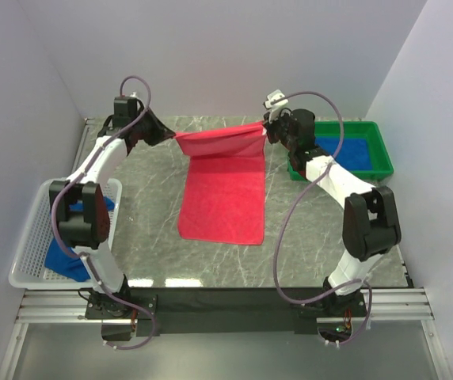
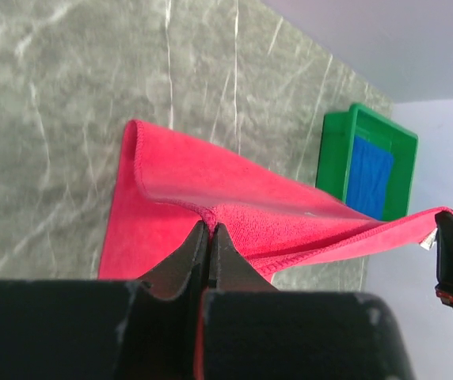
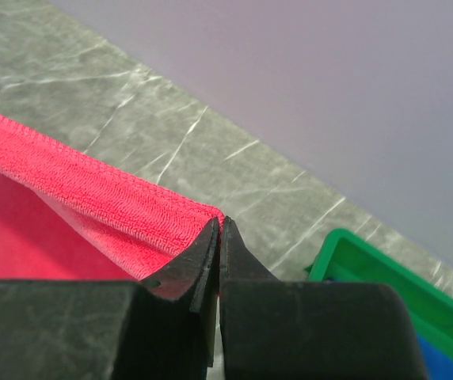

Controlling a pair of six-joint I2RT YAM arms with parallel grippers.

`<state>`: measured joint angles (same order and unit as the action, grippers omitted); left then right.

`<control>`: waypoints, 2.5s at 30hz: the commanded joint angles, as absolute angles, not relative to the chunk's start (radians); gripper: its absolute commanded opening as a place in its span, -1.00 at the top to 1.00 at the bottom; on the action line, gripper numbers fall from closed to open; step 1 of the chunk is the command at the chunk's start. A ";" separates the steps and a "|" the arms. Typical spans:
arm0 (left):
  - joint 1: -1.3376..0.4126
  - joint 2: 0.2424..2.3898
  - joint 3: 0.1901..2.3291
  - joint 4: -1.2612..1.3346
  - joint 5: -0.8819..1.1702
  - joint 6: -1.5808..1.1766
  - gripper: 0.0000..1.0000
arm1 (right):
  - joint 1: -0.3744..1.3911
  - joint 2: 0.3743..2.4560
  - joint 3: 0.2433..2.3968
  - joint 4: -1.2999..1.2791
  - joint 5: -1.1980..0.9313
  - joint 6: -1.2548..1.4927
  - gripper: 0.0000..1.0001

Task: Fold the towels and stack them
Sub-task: Fold the towel

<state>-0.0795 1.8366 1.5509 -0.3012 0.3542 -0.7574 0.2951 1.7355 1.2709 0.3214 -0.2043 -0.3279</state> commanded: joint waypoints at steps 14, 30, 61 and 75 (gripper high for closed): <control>-0.080 1.493 1.099 -0.298 0.311 -0.749 0.99 | 0.356 1.402 0.945 0.040 -0.172 -0.212 1.00; -0.156 1.281 0.691 -0.223 0.282 -0.810 0.99 | 0.460 1.290 0.719 -0.074 -0.078 -0.126 1.00; -0.244 1.342 0.707 -0.305 0.161 -0.836 0.99 | 0.558 1.398 0.828 -0.389 0.044 -0.071 1.00; -0.291 1.315 0.632 -0.295 0.133 -0.850 0.97 | 0.644 1.380 0.816 -0.436 0.029 -0.103 0.92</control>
<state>-0.2806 1.2972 0.6624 -0.3119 0.1658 -0.8589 0.6262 1.3640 0.8051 -0.3813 0.0284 -0.0719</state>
